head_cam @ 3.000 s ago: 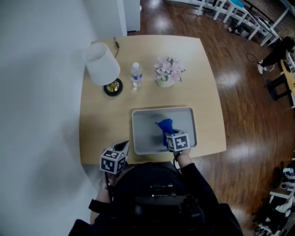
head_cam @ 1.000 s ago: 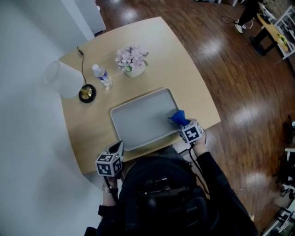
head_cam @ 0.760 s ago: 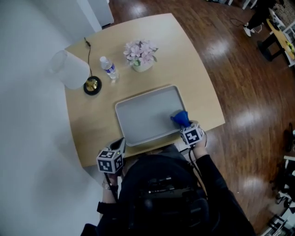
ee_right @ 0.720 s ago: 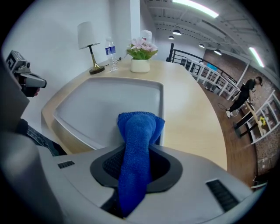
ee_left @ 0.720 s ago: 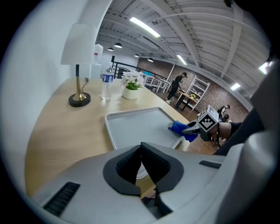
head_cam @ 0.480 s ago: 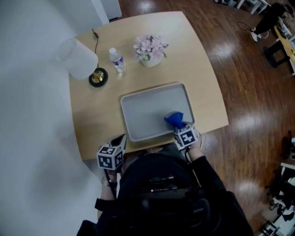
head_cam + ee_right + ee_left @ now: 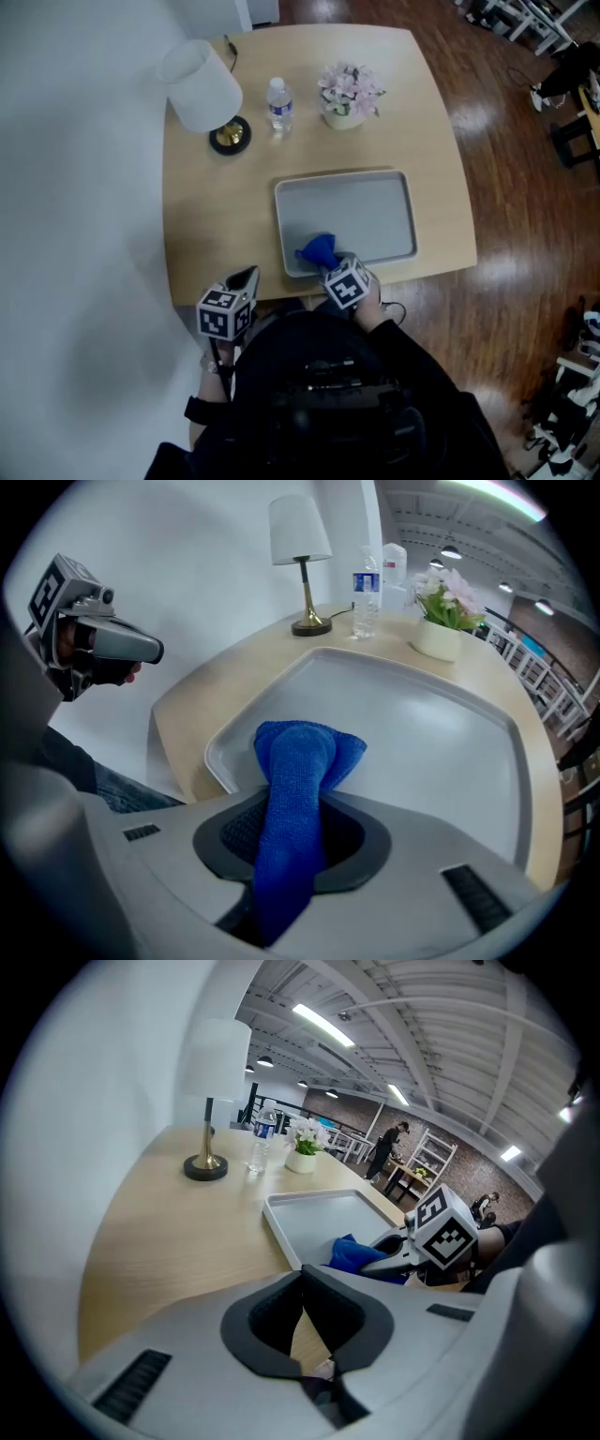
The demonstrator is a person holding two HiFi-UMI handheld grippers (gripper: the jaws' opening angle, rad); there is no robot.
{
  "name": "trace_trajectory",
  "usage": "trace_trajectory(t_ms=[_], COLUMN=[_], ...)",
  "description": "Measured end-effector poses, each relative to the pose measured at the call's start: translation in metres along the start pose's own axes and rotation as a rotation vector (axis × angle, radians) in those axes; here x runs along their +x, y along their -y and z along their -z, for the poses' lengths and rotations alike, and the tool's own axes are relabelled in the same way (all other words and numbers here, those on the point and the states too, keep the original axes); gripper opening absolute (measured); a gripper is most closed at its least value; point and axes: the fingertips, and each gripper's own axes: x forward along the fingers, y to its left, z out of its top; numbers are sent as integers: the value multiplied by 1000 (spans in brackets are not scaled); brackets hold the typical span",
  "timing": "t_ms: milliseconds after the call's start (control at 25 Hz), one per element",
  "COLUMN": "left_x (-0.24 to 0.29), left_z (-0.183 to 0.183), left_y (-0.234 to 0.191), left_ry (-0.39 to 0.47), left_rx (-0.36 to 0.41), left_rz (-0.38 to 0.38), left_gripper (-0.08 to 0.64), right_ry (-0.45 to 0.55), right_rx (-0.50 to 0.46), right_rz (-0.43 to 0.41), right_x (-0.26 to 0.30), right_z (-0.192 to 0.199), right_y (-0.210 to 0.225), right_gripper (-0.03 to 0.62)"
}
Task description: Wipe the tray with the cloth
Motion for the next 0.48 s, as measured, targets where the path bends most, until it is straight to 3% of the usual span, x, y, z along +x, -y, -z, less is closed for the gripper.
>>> trace_trajectory(t_ms=[480], left_x=[-25], left_z=[10], left_y=[-37], left_ry=[18], left_rx=[20], left_rz=[-3], left_gripper=[0], right_ry=[-10], right_rx=[-73], right_rz=[-43], right_x=[30], right_z=[-37], right_y=[-60], right_gripper=[106])
